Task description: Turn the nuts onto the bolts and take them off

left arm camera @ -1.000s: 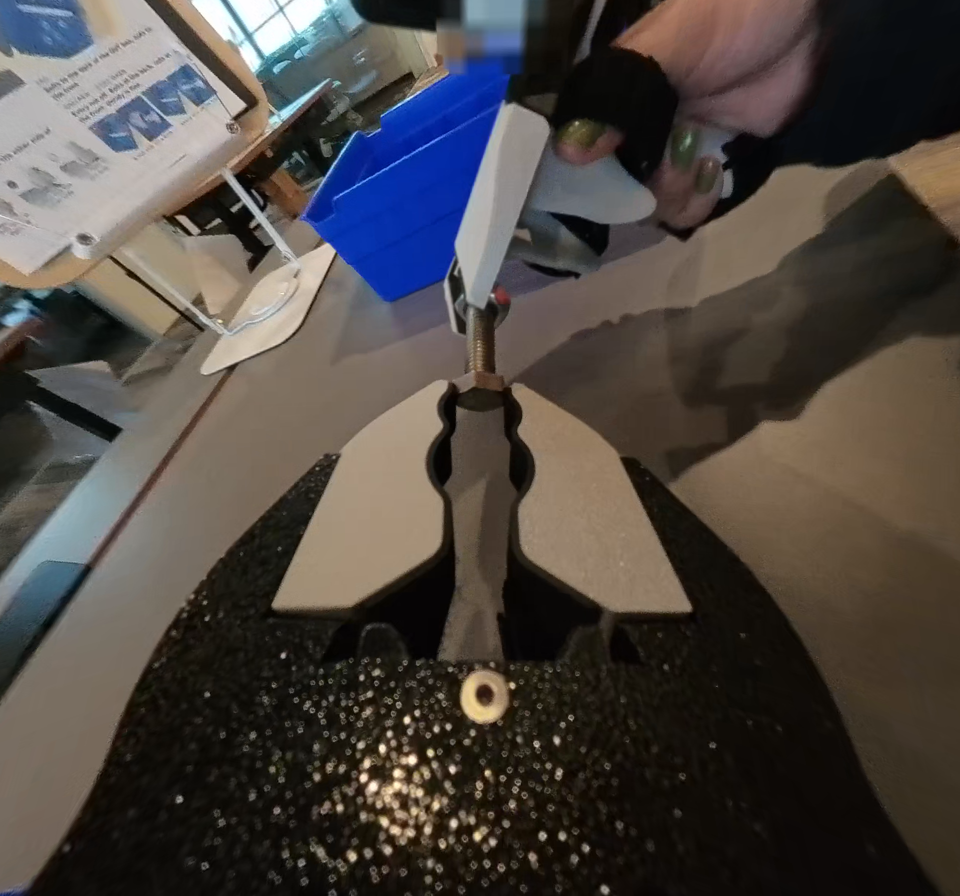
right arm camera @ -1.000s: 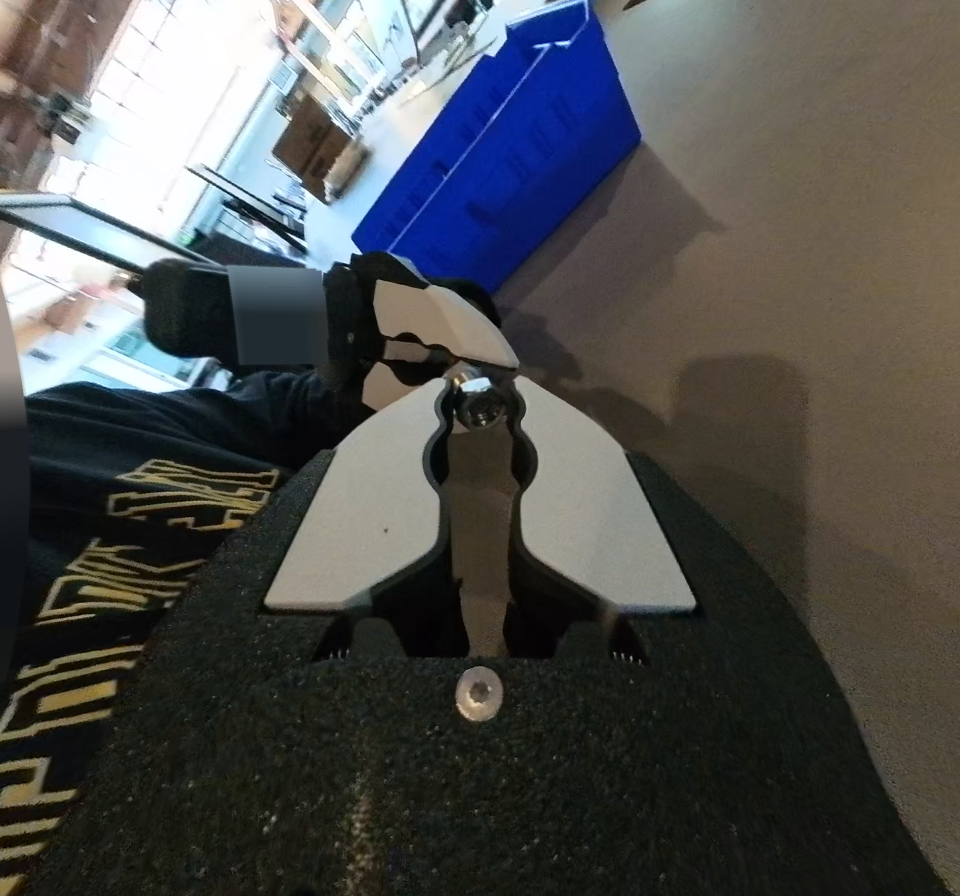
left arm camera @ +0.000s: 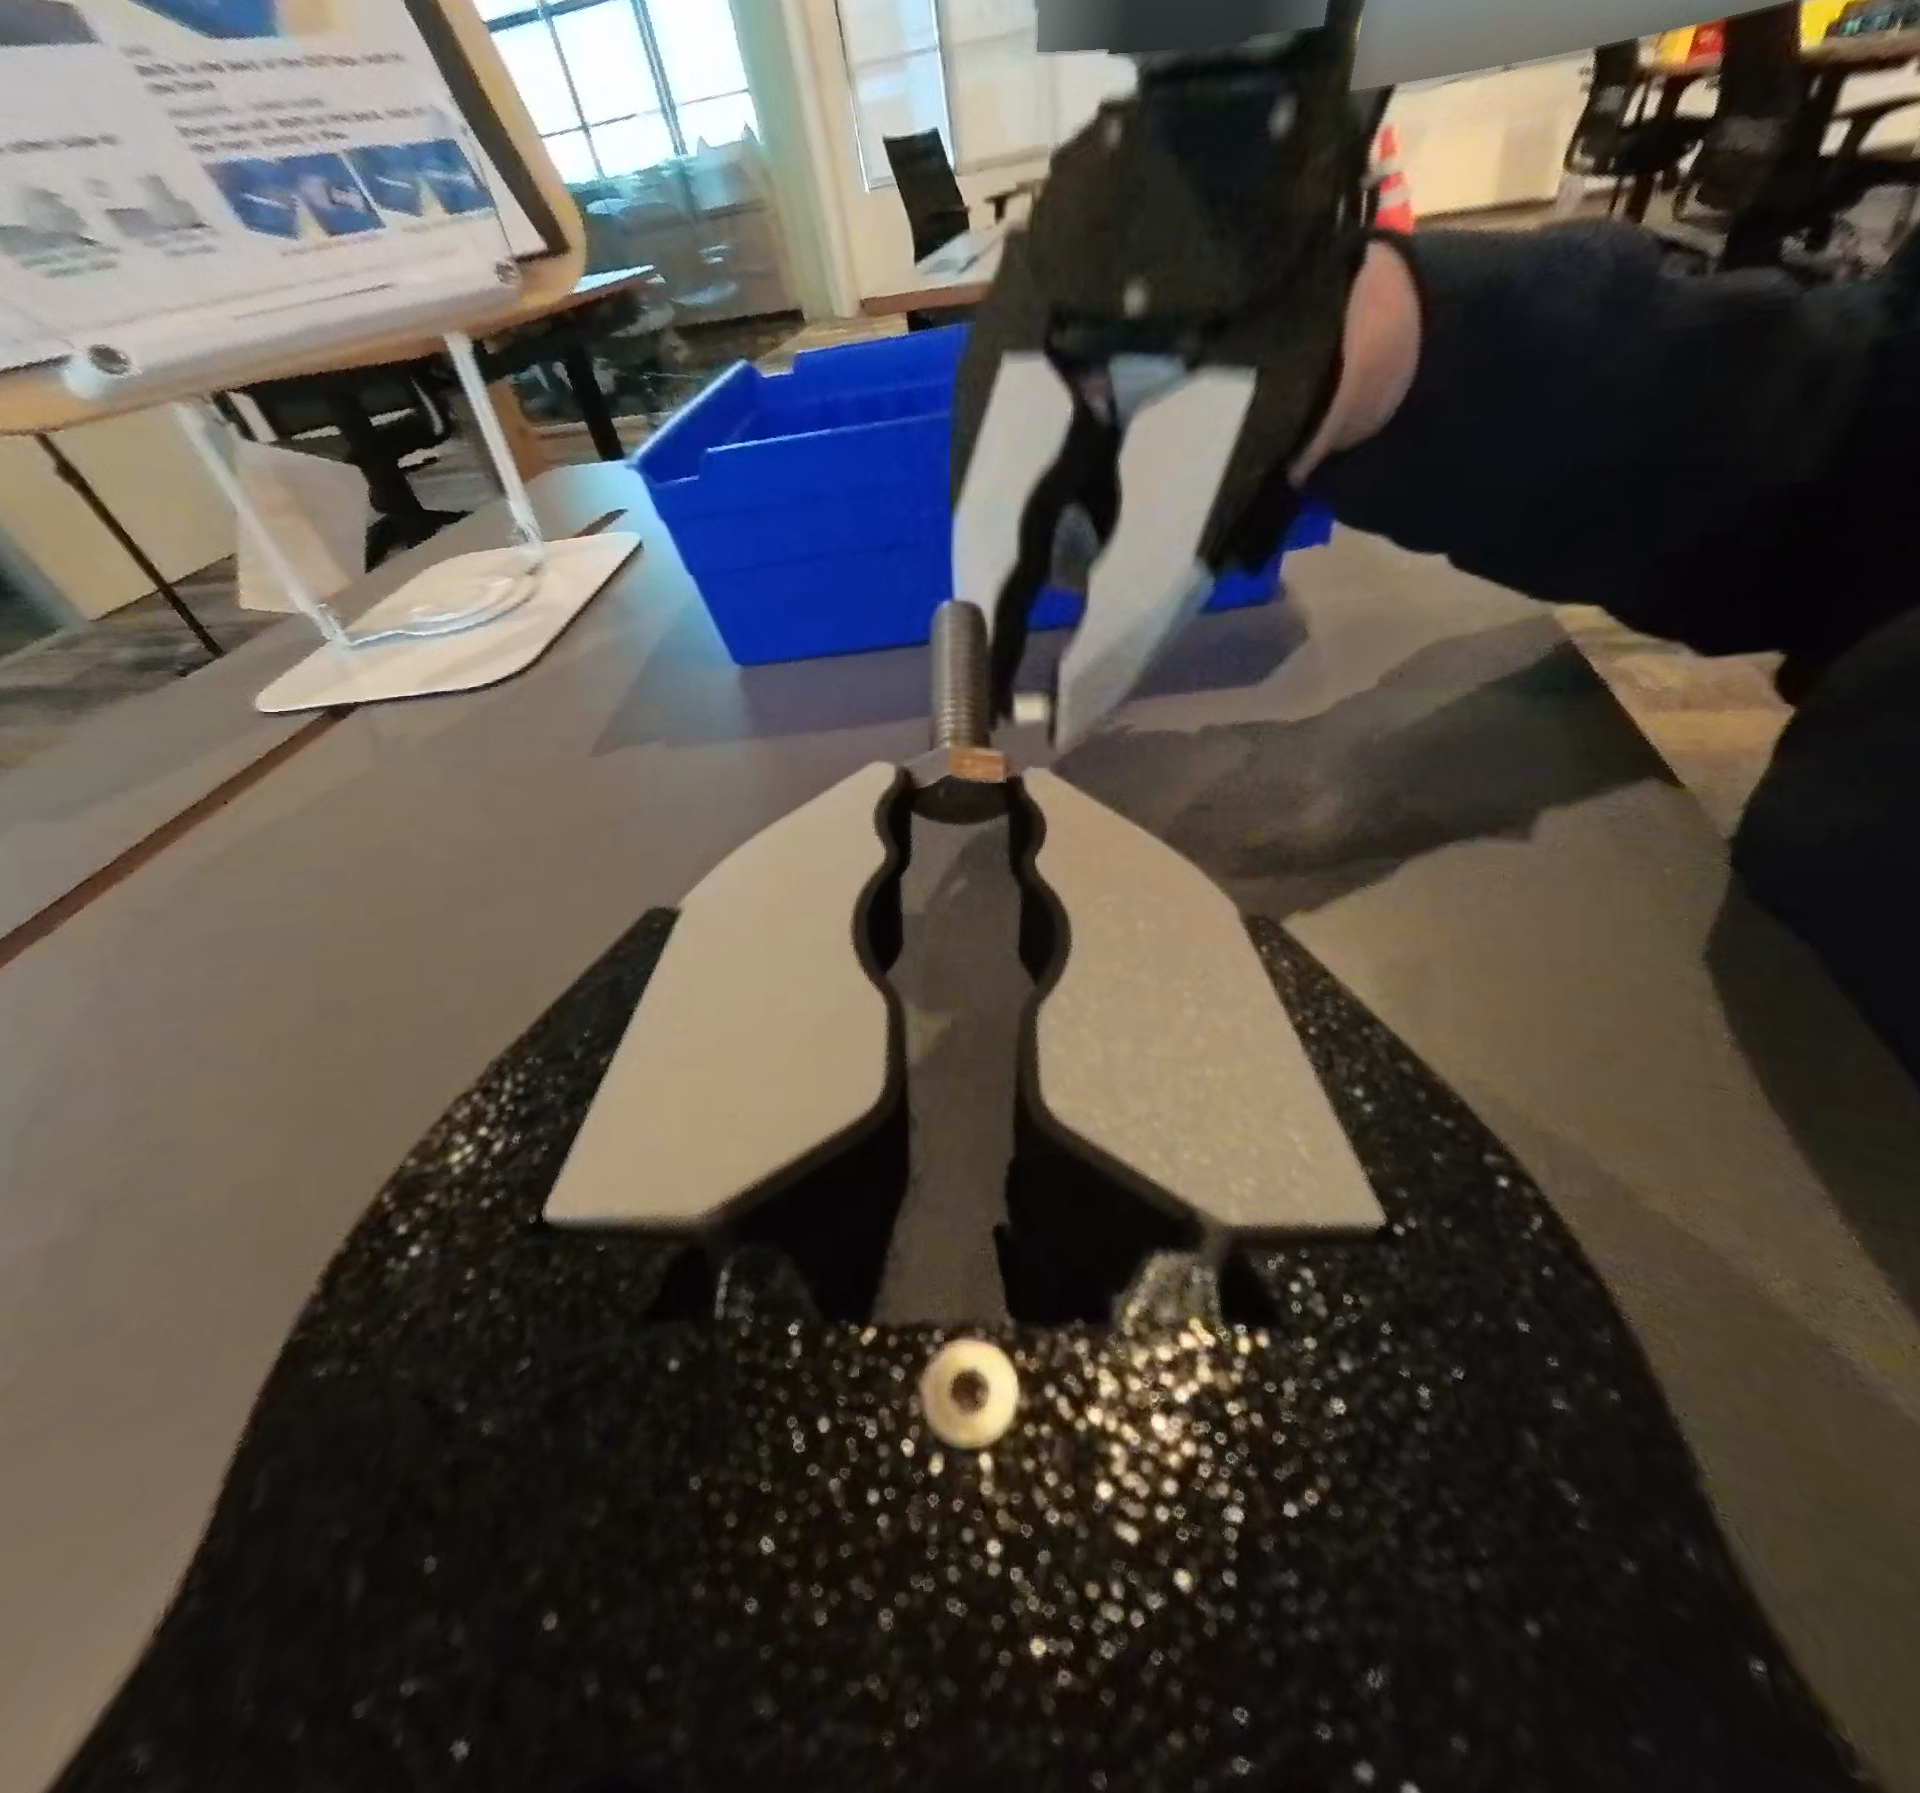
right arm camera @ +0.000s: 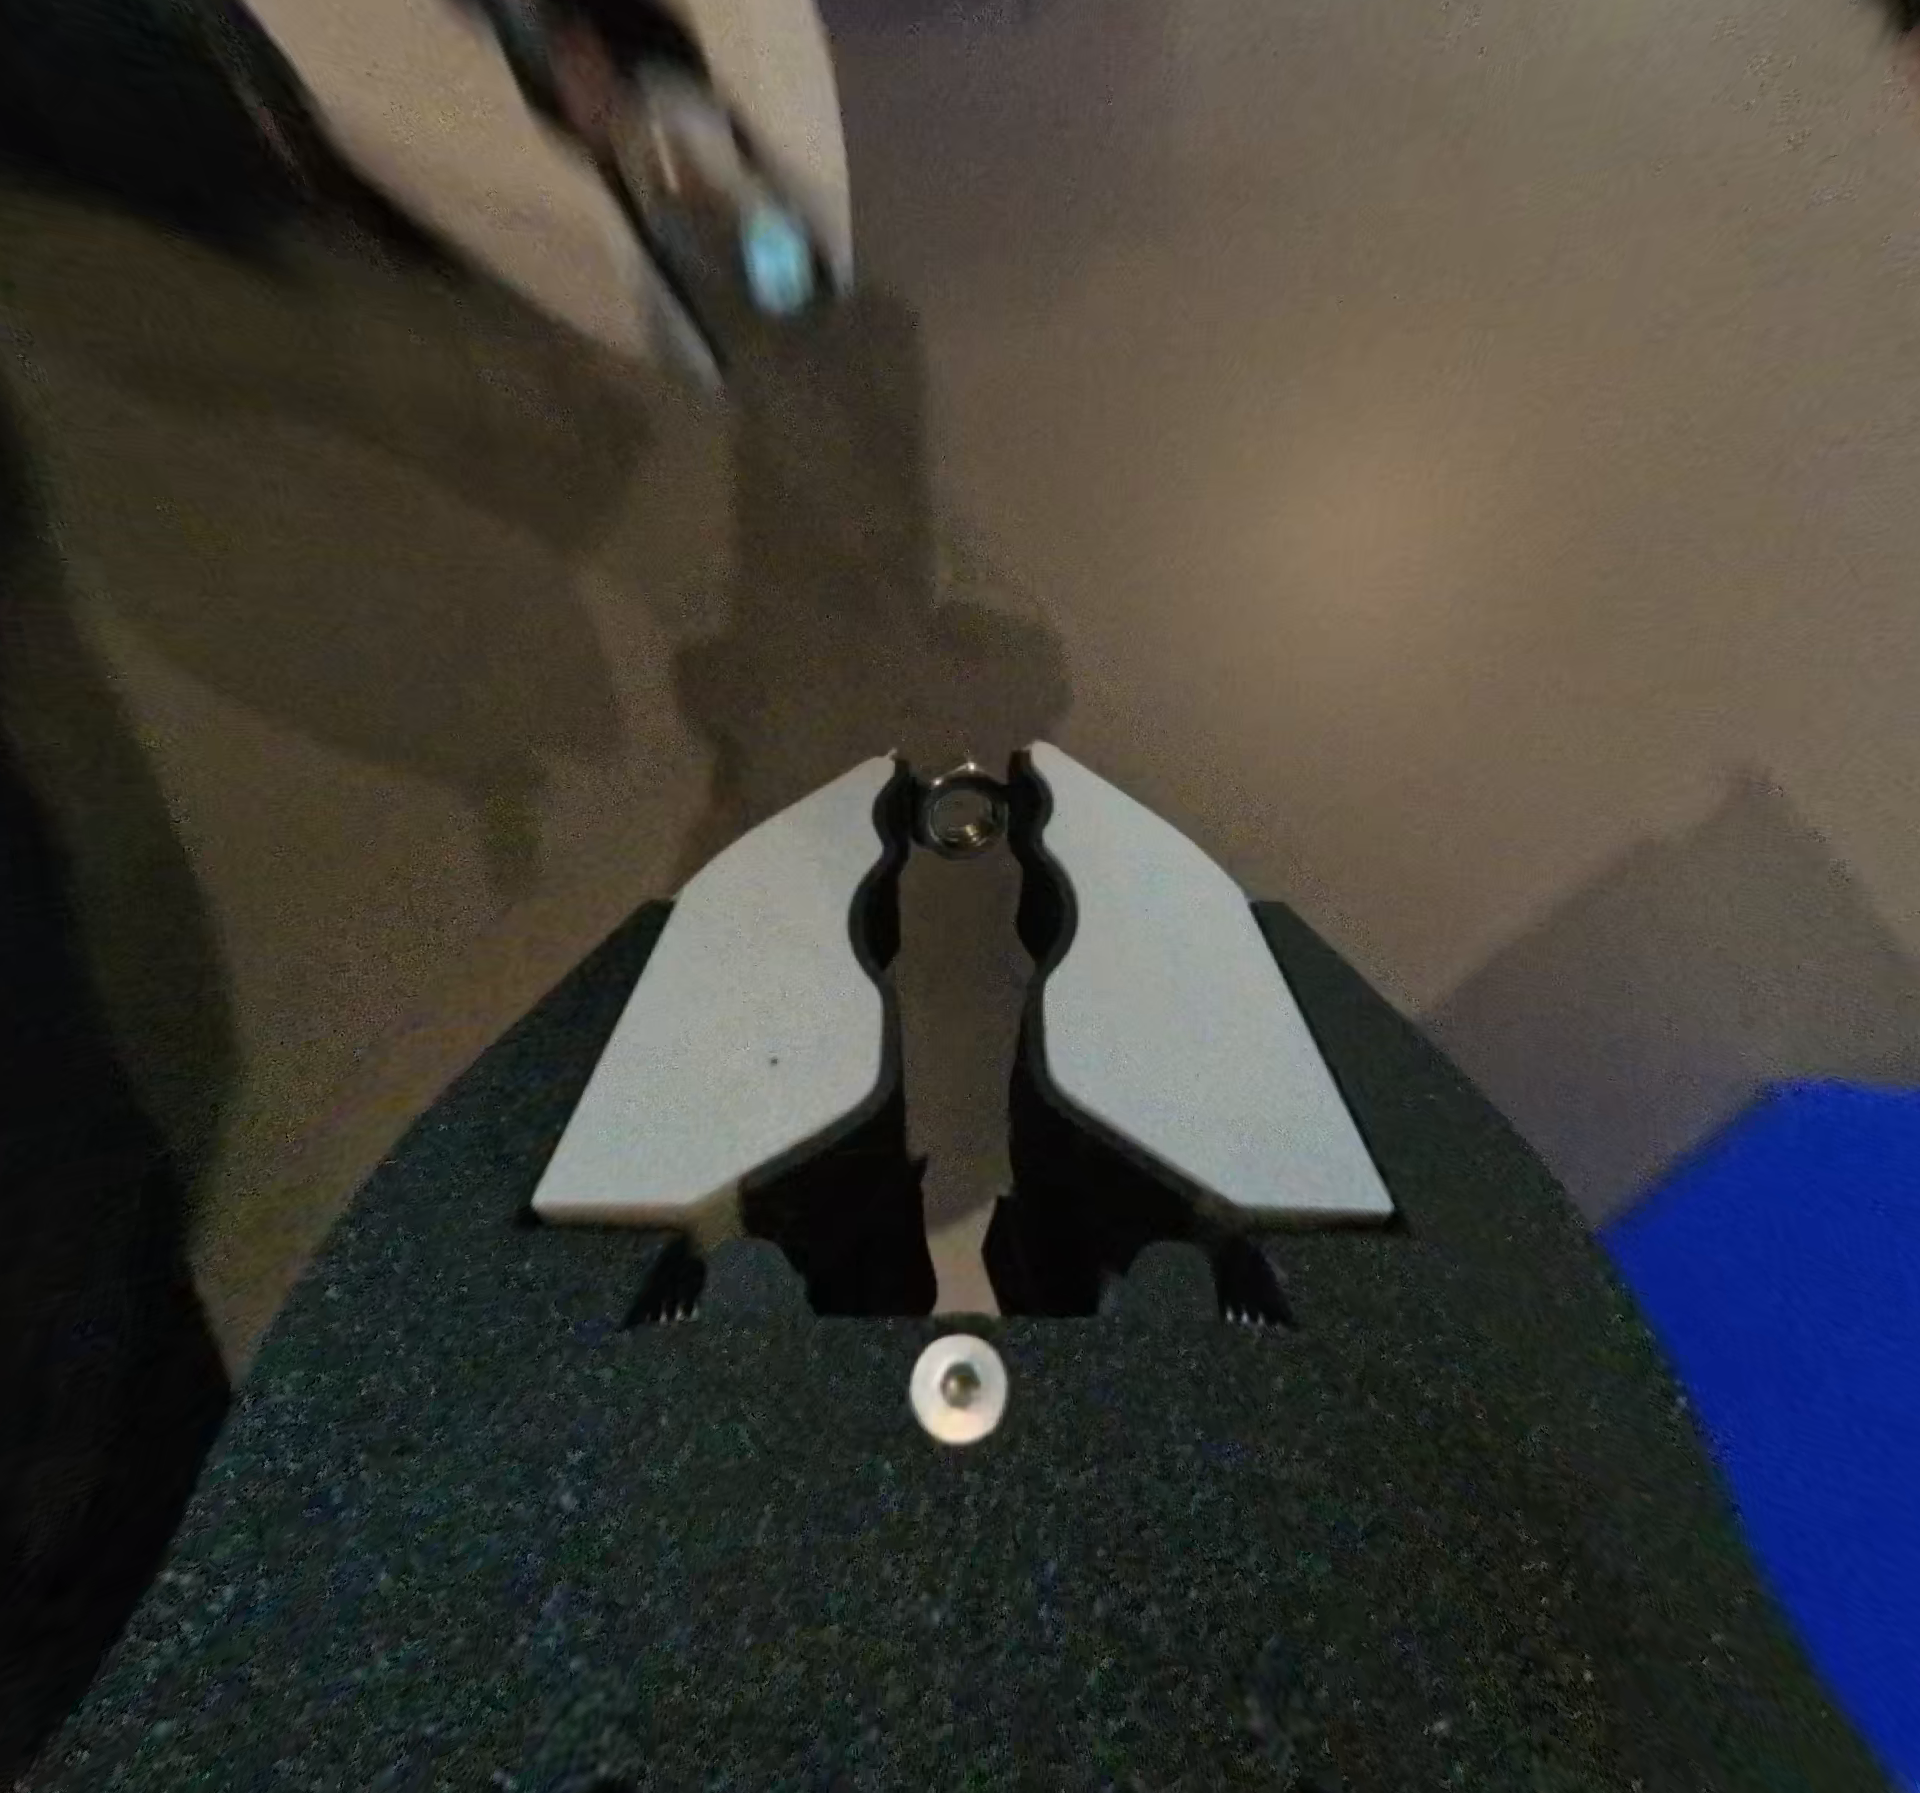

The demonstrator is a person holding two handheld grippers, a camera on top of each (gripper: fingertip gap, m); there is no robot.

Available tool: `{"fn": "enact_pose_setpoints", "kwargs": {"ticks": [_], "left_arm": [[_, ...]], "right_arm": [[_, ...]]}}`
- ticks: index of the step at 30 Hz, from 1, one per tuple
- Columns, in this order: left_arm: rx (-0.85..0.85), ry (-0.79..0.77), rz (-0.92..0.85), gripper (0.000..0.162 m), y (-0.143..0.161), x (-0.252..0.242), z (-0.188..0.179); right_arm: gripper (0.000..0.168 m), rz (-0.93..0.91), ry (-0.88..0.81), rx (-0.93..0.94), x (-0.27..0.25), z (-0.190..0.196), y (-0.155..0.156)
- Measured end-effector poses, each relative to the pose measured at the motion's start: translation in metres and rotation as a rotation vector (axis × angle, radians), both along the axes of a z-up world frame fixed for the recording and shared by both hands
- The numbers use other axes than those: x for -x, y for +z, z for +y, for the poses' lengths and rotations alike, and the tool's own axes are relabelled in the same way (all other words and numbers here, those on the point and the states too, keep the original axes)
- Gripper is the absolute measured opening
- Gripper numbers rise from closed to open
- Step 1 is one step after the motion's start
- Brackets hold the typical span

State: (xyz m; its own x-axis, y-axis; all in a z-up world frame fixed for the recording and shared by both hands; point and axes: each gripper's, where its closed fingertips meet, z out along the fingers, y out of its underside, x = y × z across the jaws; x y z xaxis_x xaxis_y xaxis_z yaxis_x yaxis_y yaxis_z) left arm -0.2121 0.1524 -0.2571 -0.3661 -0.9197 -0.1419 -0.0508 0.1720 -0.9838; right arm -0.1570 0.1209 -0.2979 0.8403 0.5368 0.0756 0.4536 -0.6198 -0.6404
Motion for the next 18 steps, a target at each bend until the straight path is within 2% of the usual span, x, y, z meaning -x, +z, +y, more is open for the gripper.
{"fn": "enact_pose_setpoints", "kwargs": {"ticks": [3, 8, 15, 18], "left_arm": [[0.045, -0.008, -0.012, 0.017, 0.002, 0.001, 0.001], [0.099, -0.039, -0.024, 0.017, 0.004, 0.002, -0.001], [0.163, -0.029, -0.055, 0.017, 0.009, 0.004, 0.005], [0.195, -0.032, -0.081, 0.017, 0.013, 0.005, 0.007]], "right_arm": [[0.019, -0.145, 0.06, 0.155, -0.001, -0.01, -0.029], [0.019, -0.244, 0.12, 0.294, -0.003, -0.016, -0.049], [0.019, -0.279, 0.161, 0.369, -0.002, -0.02, -0.058], [0.027, -0.279, 0.136, 0.381, -0.006, -0.025, -0.053]]}}
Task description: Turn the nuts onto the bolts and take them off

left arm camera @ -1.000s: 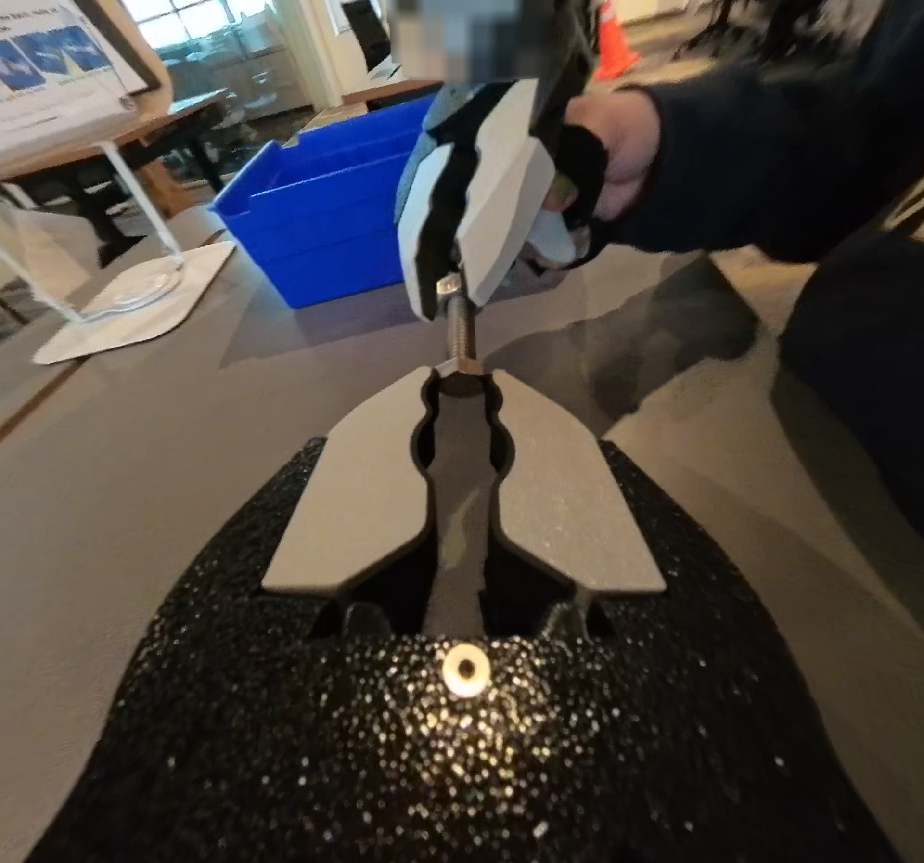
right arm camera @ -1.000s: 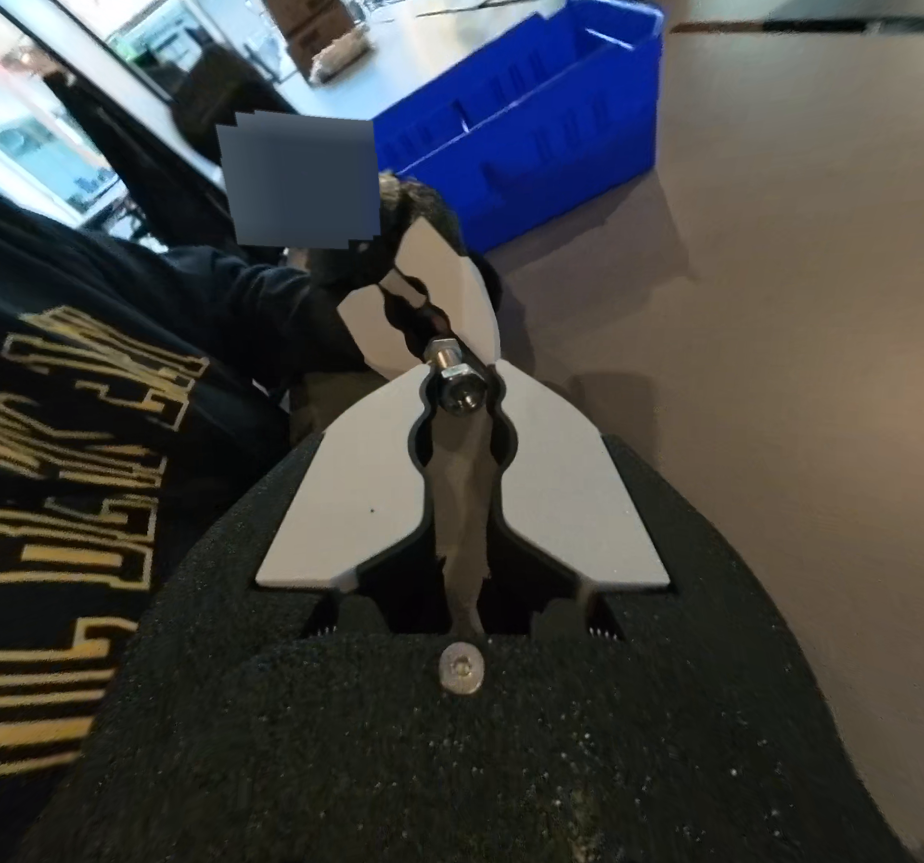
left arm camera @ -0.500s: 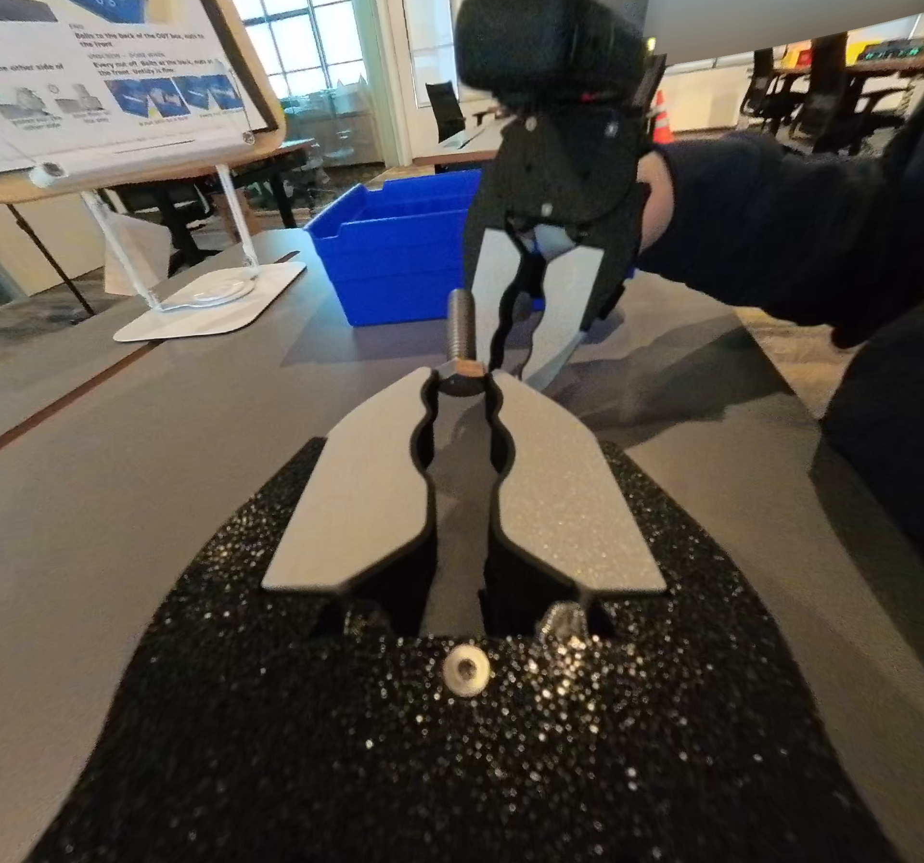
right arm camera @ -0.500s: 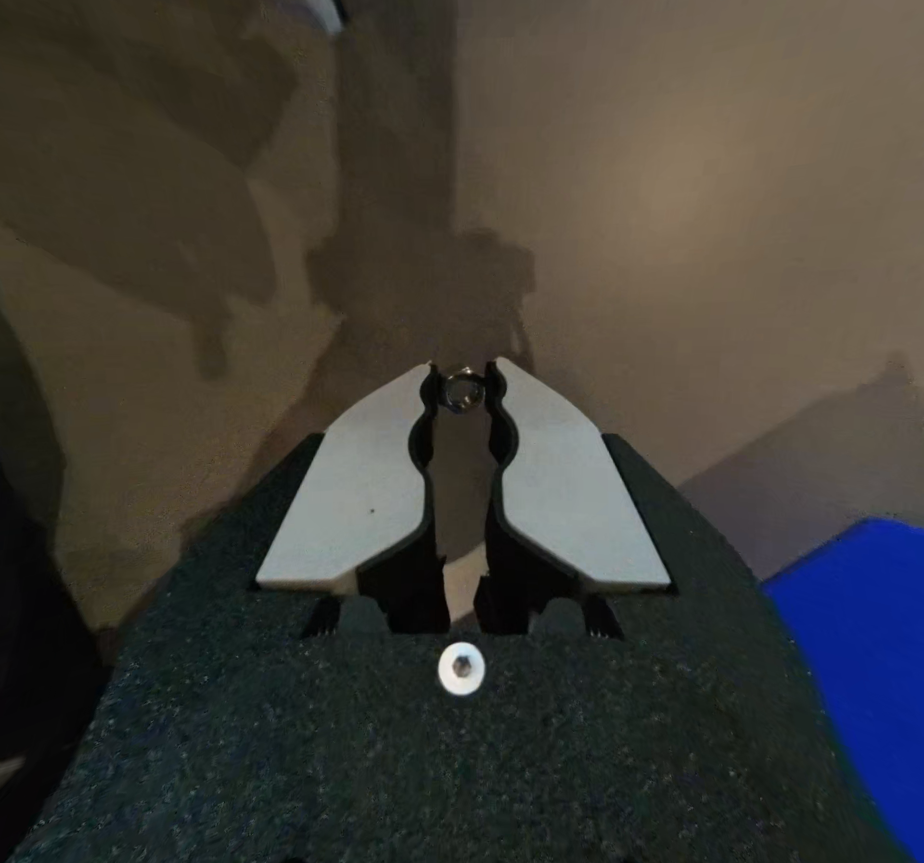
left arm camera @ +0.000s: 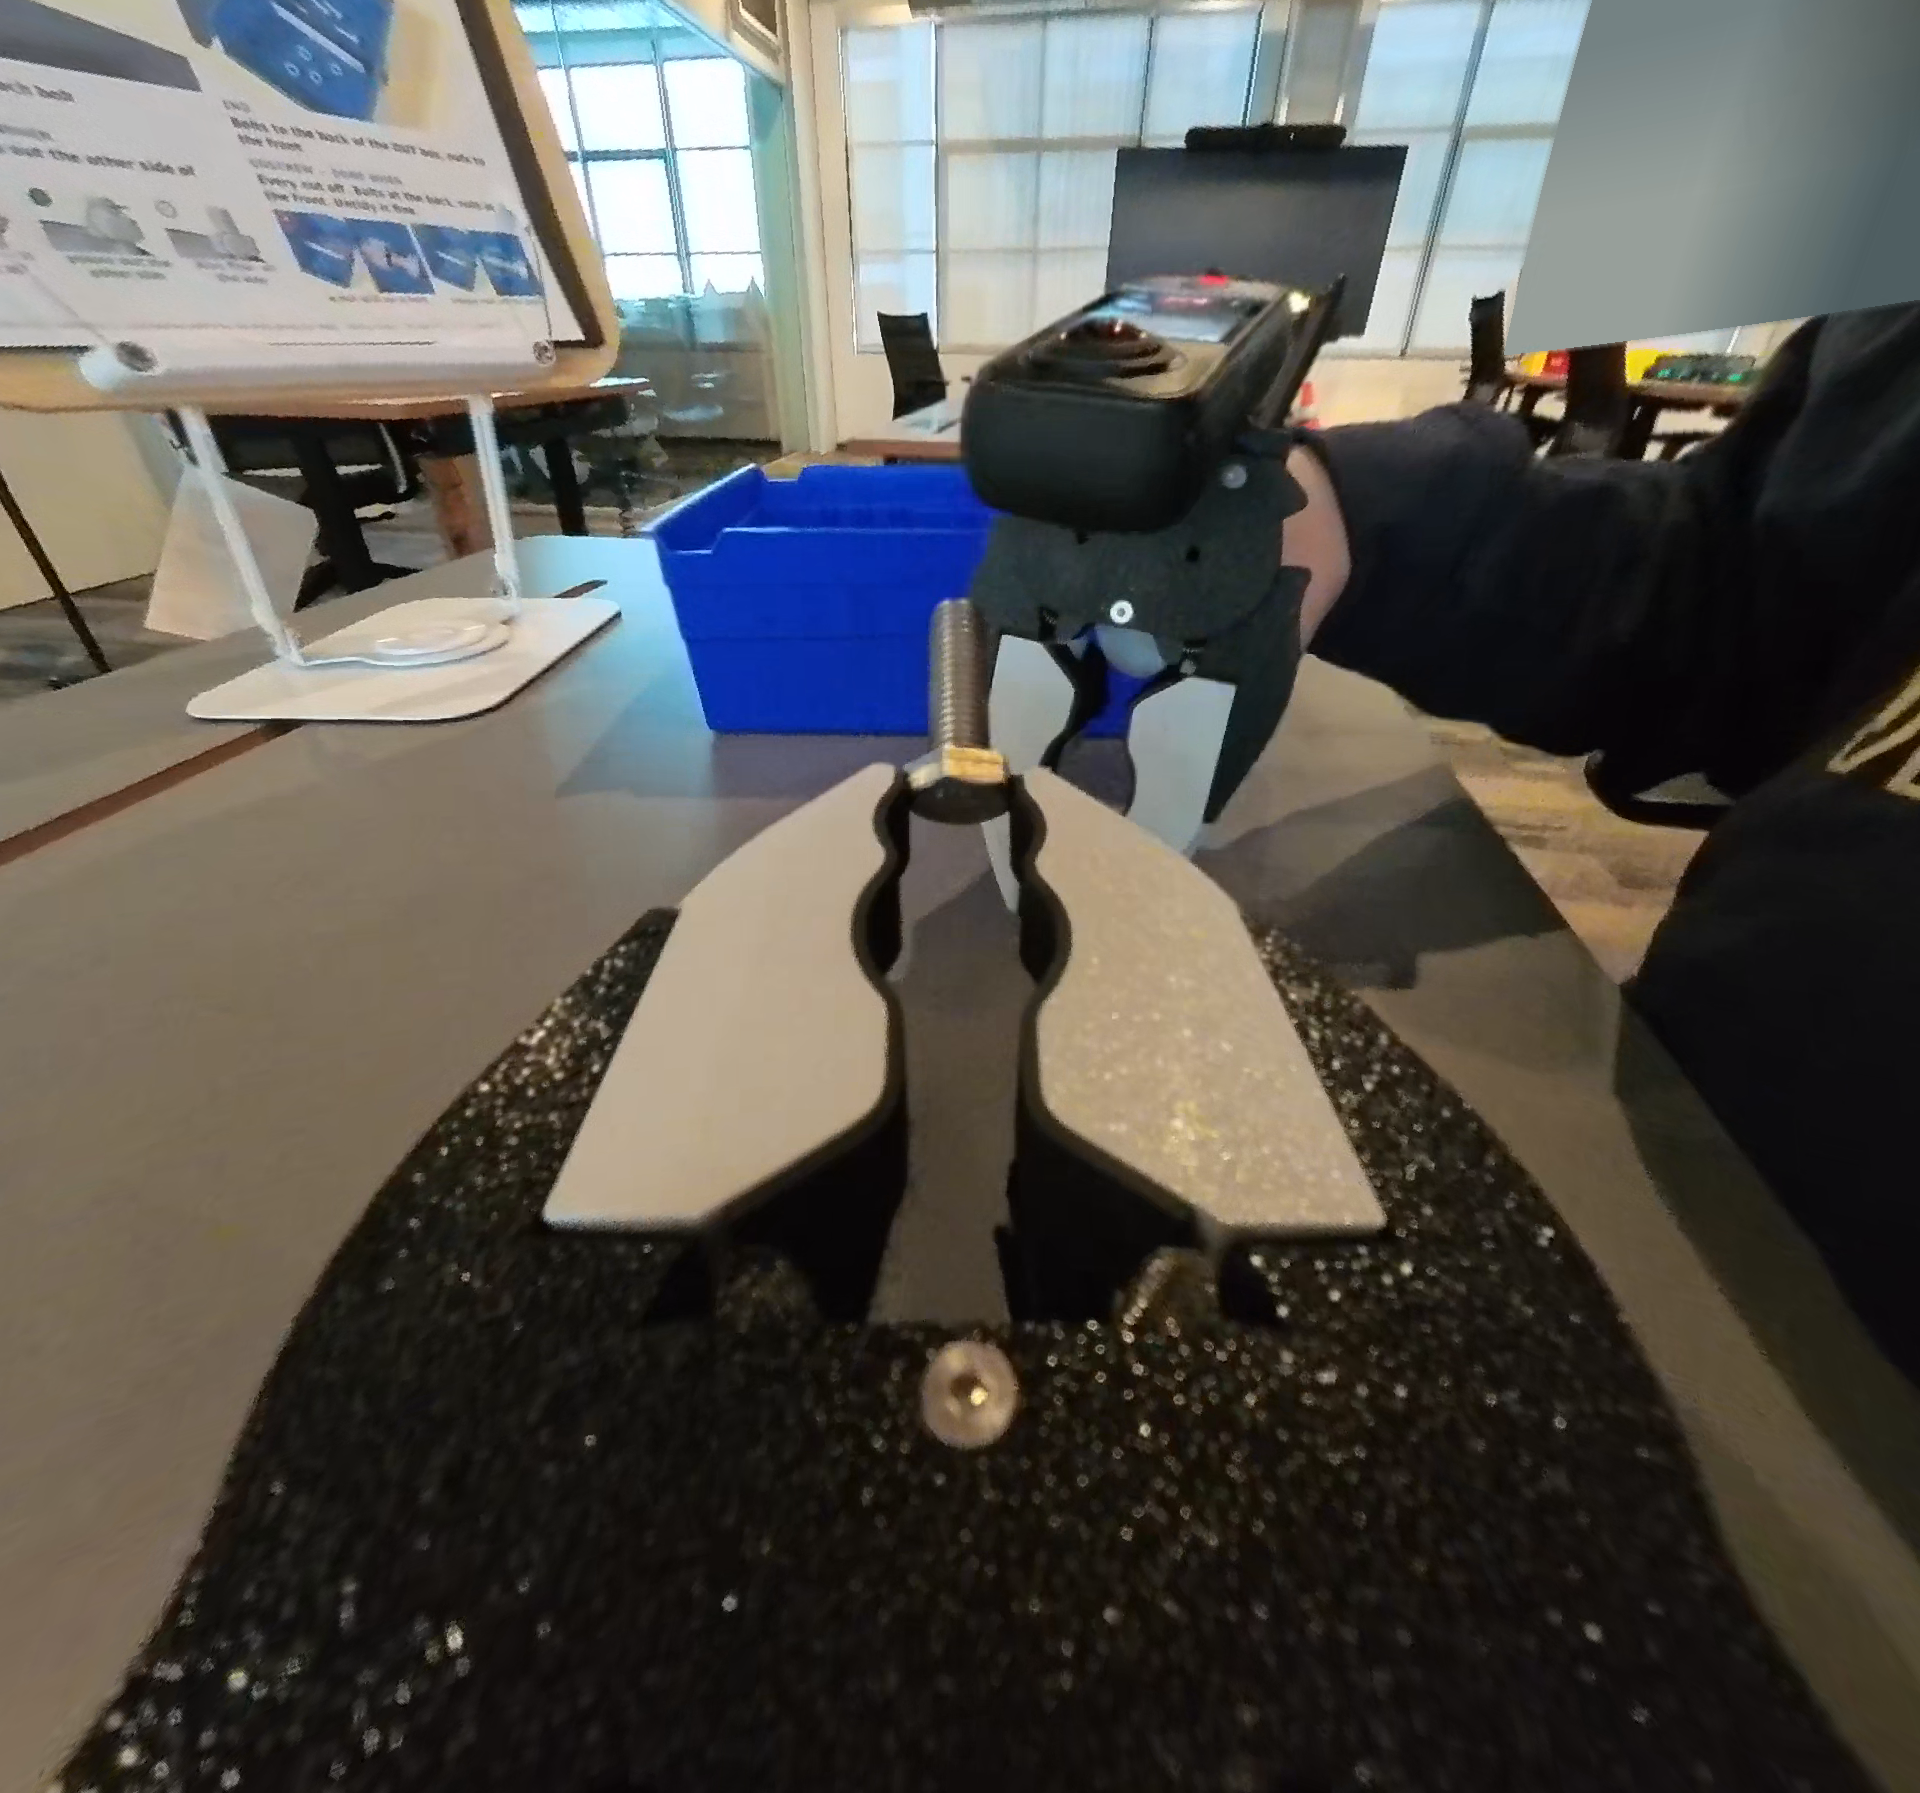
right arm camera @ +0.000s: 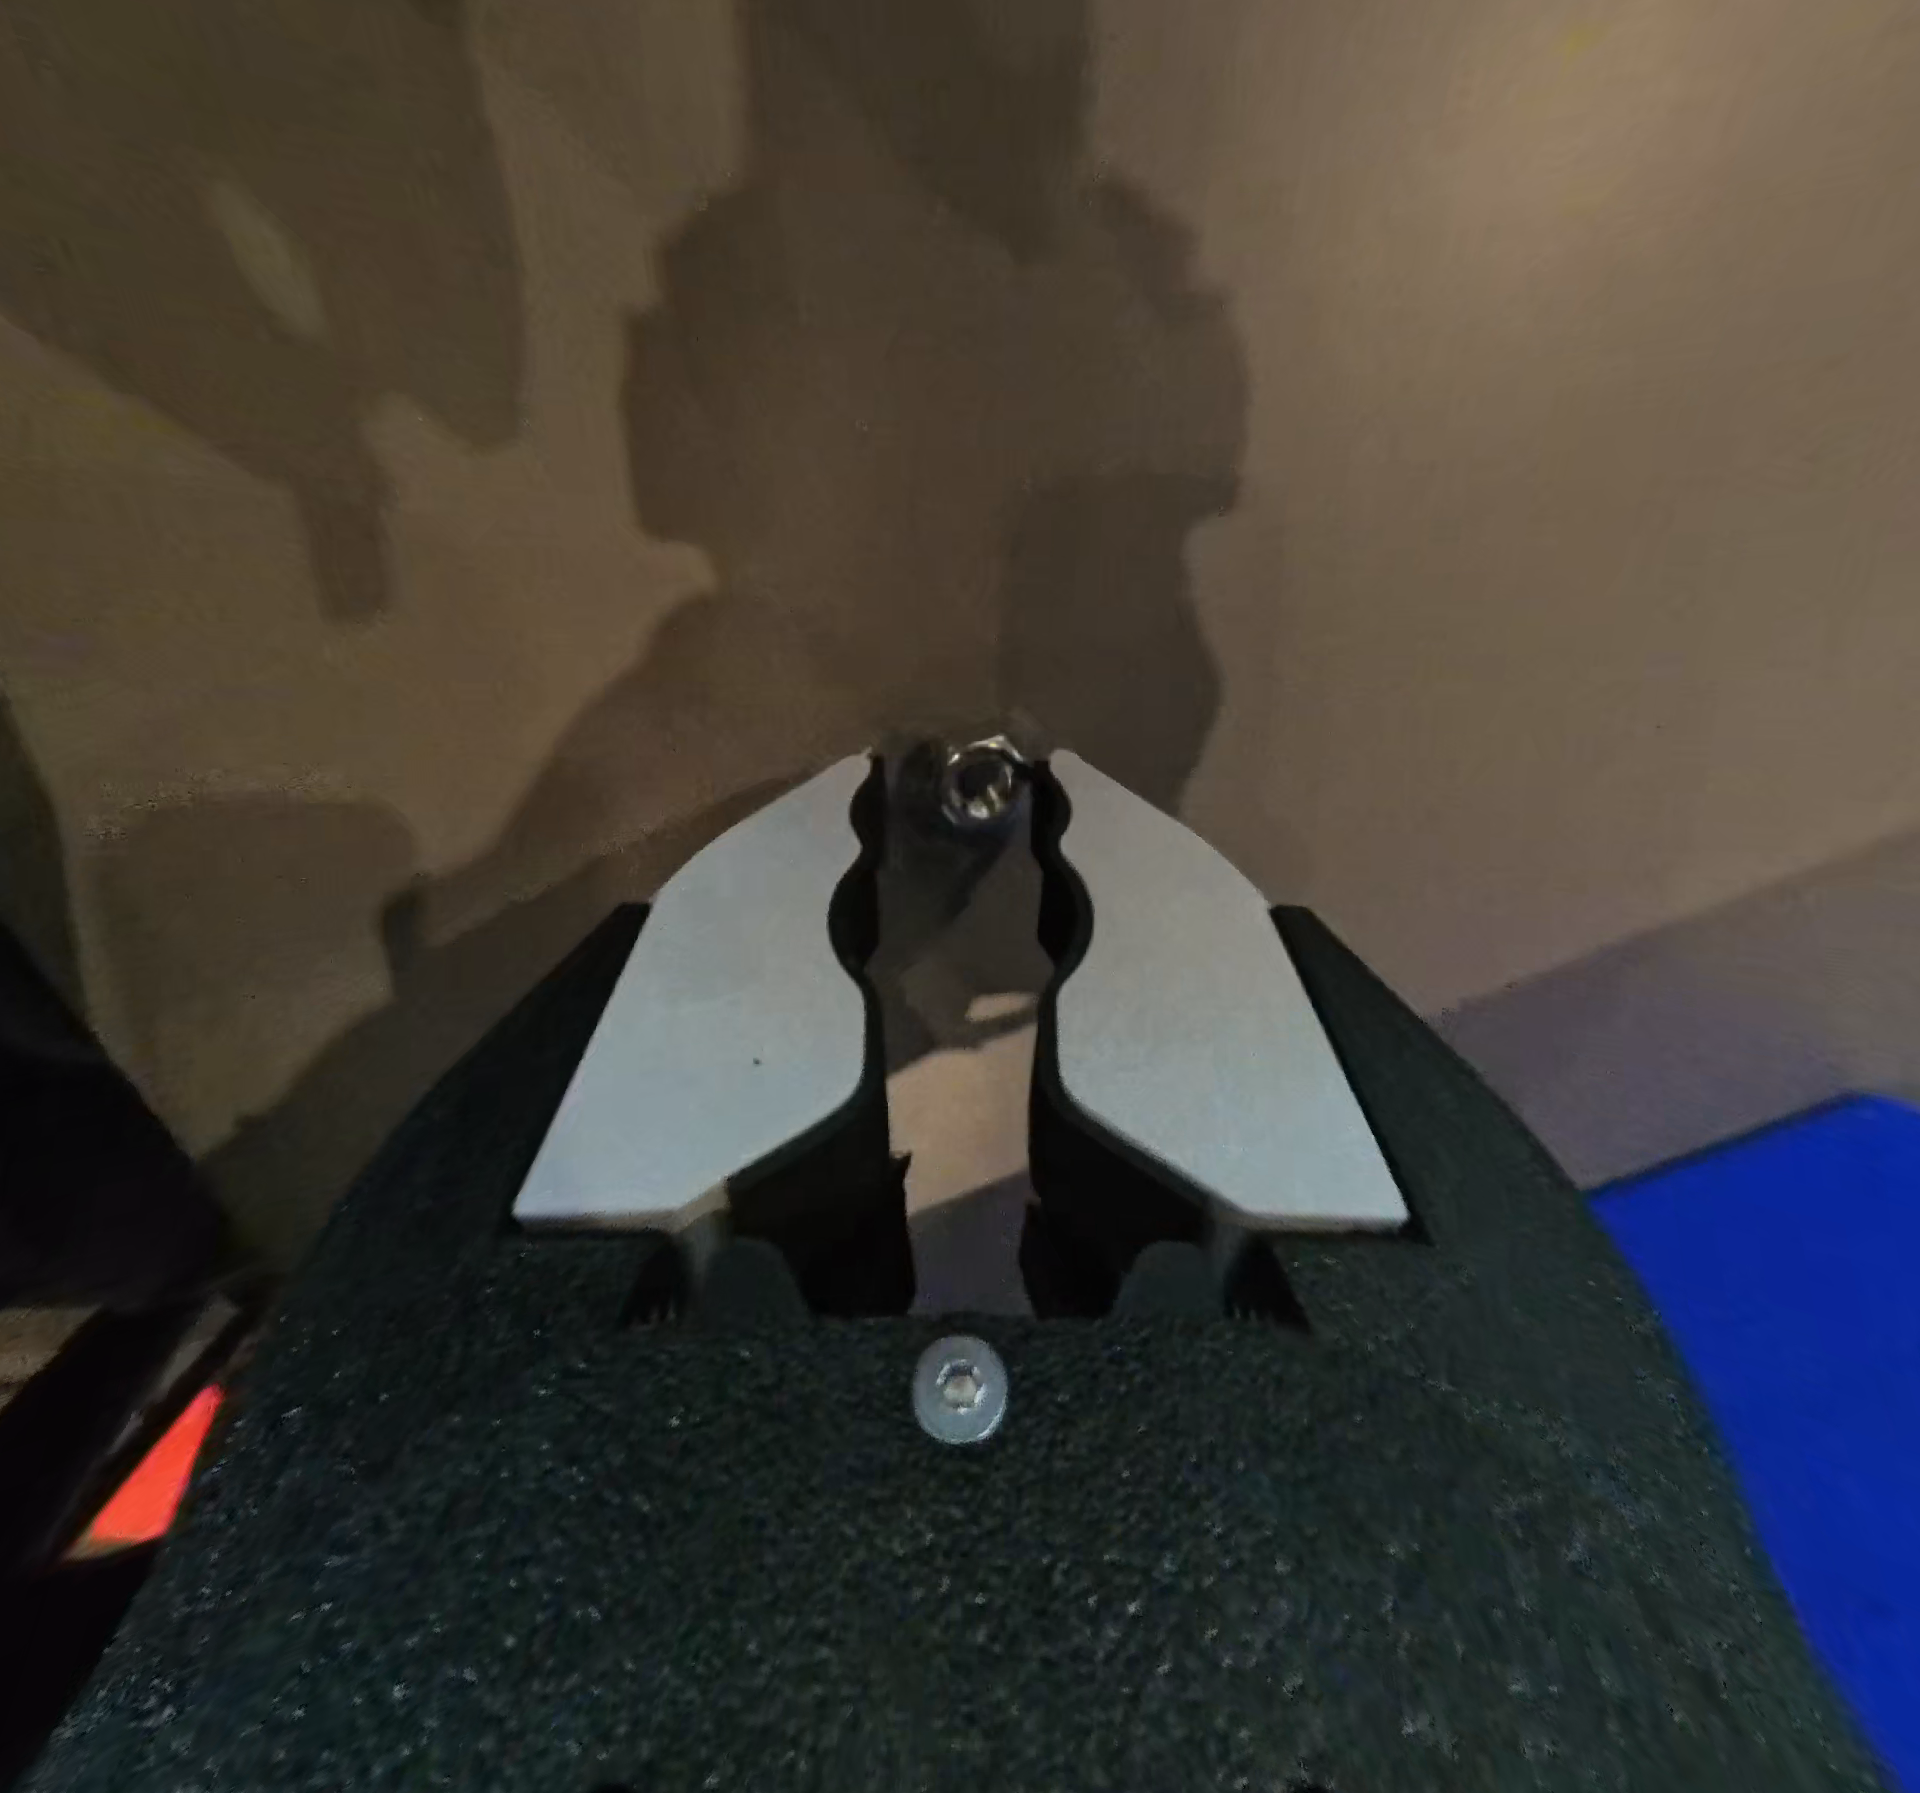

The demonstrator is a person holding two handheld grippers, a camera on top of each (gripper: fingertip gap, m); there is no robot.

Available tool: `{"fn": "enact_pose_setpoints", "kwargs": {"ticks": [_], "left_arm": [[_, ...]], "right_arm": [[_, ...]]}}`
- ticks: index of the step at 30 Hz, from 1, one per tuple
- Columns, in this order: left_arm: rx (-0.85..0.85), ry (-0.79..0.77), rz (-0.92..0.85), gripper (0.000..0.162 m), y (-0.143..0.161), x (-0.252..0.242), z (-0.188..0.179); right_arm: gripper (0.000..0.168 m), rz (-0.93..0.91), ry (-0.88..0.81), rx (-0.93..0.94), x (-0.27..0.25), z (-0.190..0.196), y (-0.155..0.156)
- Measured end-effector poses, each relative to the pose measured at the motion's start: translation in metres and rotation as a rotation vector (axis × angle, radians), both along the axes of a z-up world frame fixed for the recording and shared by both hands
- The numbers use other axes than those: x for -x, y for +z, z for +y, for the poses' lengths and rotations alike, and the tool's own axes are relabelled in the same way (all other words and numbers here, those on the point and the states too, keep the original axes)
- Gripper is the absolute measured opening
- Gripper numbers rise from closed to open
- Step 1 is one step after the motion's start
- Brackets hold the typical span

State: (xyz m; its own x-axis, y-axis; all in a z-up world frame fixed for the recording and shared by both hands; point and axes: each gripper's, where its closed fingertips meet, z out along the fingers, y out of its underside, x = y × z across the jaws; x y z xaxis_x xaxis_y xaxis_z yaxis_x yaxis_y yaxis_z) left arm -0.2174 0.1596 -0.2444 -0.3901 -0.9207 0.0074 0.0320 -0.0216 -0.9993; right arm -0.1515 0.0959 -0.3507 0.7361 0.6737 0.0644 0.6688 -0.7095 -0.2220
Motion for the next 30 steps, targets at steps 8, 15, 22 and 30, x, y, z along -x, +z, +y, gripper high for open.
{"fn": "enact_pose_setpoints", "kwargs": {"ticks": [8, 15, 22, 30], "left_arm": [[-0.029, -0.03, -0.002, 0.017, -0.002, 0.001, -0.008], [-0.031, -0.042, 0.008, 0.017, -0.004, 0.0, -0.009], [-0.024, -0.055, 0.02, 0.017, -0.006, 0.0, -0.011], [-0.019, -0.075, 0.033, 0.017, -0.008, -0.001, -0.013]], "right_arm": [[0.026, 0.017, -0.102, 0.019, -0.004, -0.006, 0.004], [0.026, -0.035, -0.05, 0.014, -0.01, -0.005, 0.002], [0.025, 0.024, -0.088, 0.085, -0.008, -0.009, -0.001], [0.024, -0.033, 0.003, 0.057, -0.011, -0.007, -0.002]]}}
